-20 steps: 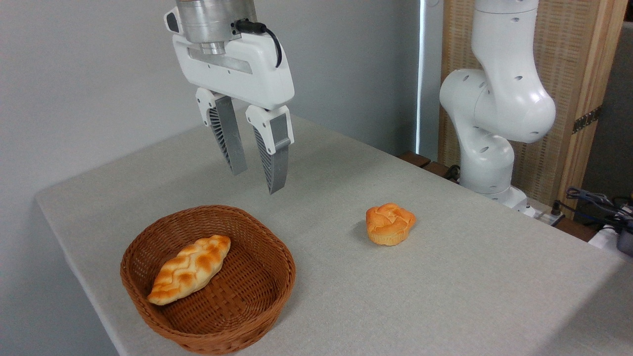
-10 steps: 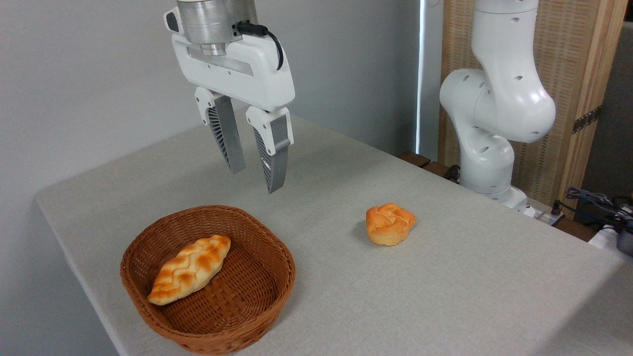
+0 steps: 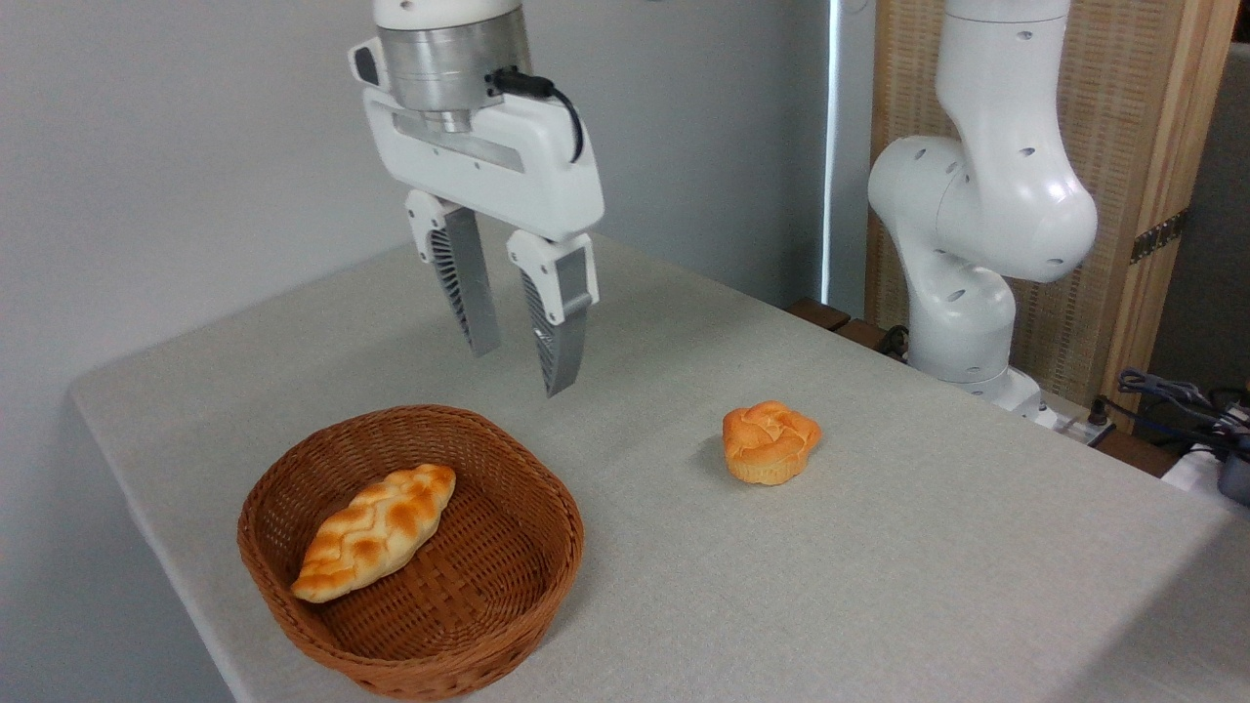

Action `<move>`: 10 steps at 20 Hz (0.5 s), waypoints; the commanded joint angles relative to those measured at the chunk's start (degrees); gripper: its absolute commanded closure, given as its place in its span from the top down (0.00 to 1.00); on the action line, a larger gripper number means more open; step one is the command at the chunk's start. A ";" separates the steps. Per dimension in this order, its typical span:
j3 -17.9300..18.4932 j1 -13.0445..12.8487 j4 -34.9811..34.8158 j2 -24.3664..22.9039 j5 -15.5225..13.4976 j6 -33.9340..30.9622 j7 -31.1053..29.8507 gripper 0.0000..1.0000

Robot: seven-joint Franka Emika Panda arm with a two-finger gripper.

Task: Put bread into the basket
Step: 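Move the open gripper over the round golden bun and lower it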

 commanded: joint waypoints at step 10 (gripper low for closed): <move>5.99 -0.88 -34.94 -25.09 -0.20 8.78 11.91 1.00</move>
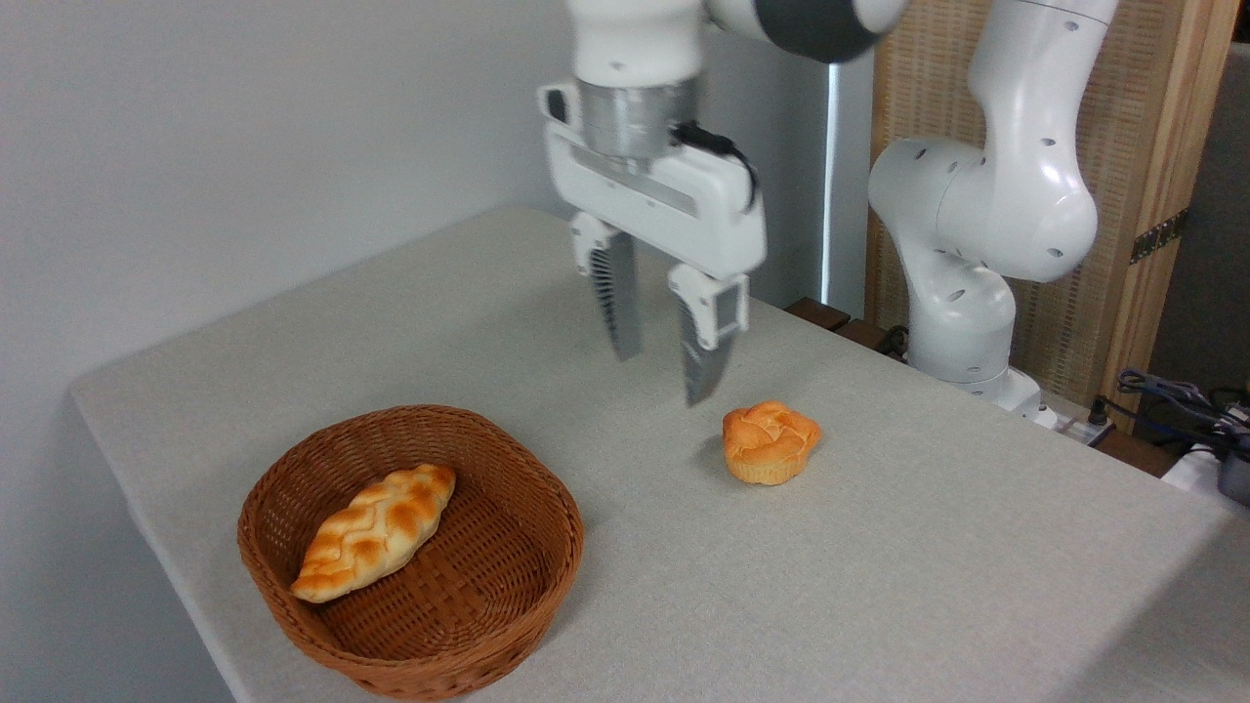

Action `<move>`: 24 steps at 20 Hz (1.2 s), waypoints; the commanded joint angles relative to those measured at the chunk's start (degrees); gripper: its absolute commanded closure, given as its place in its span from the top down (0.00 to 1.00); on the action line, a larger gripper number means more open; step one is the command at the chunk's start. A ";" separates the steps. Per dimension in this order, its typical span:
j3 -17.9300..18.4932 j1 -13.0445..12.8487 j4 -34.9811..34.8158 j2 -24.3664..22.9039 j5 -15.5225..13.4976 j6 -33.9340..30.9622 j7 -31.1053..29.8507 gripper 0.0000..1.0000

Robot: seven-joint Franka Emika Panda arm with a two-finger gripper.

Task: Put bread into the basket
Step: 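Move the open gripper over the round golden bun and lower it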

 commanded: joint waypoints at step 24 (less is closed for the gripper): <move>7.62 -3.74 -15.54 -6.70 2.33 -0.11 12.46 1.00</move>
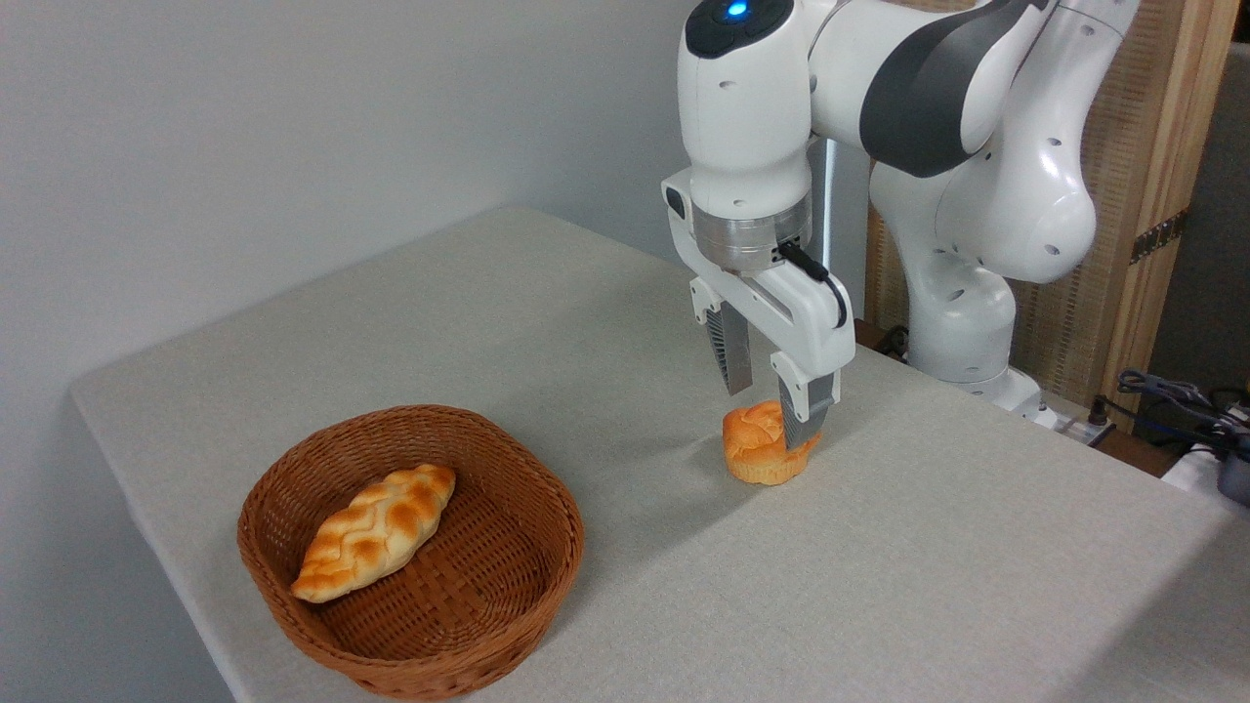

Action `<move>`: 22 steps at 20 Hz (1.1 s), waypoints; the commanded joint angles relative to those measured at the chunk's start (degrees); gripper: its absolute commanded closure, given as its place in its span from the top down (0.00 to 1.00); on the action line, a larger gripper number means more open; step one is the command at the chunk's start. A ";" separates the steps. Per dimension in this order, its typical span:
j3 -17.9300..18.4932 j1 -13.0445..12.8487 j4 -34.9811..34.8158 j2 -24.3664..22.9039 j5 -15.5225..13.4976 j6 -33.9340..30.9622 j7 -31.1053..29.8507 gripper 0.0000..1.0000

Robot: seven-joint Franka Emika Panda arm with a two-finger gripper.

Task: Put bread into the basket
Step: 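Close the gripper fingers around the round golden bun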

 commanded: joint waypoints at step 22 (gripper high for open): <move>1.84 -1.74 -2.86 -0.62 1.20 1.92 1.76 1.00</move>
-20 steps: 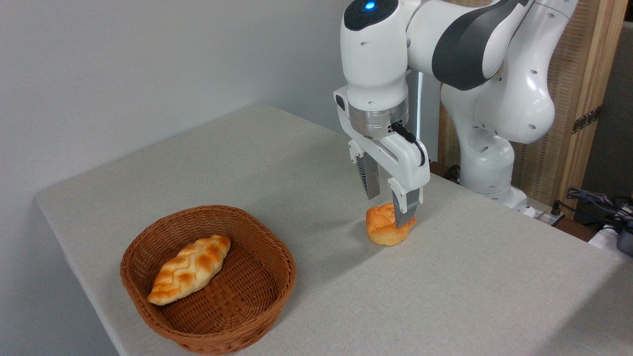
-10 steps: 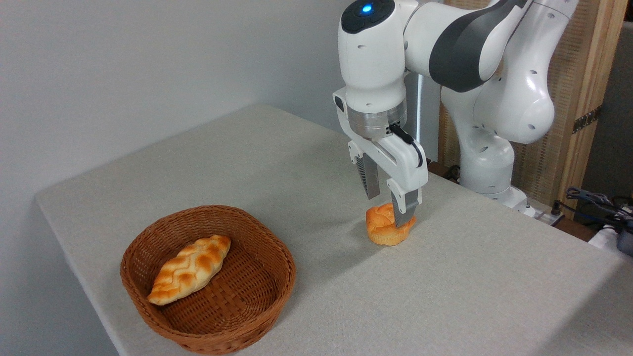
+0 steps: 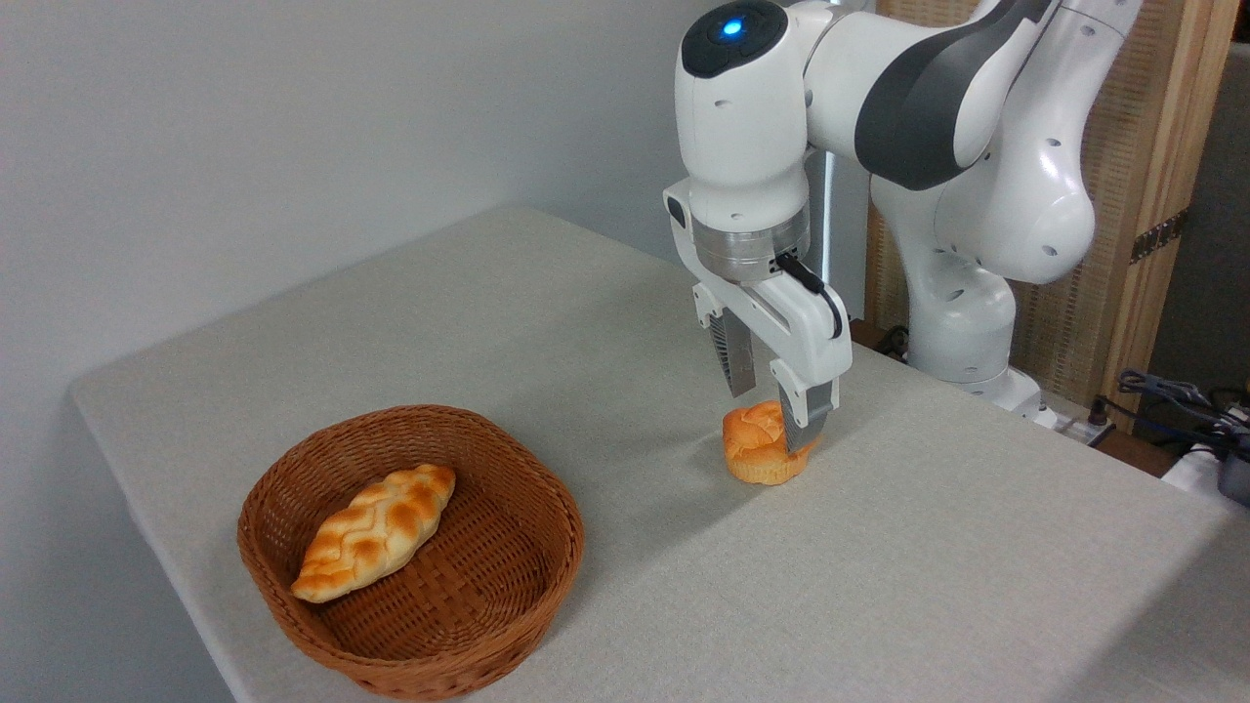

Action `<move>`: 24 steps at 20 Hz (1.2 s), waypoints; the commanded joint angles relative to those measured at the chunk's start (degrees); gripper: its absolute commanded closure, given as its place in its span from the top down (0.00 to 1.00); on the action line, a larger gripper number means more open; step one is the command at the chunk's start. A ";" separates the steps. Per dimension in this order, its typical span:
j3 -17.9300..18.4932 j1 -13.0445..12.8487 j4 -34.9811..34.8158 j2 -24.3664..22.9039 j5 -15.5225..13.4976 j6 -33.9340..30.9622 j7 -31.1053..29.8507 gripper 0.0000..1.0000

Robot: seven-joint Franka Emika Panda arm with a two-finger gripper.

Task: Put bread into the basket
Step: 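Close the gripper fingers around the round golden bun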

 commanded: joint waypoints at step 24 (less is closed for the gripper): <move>1.24 -0.76 -3.53 -0.22 1.09 5.58 4.09 0.64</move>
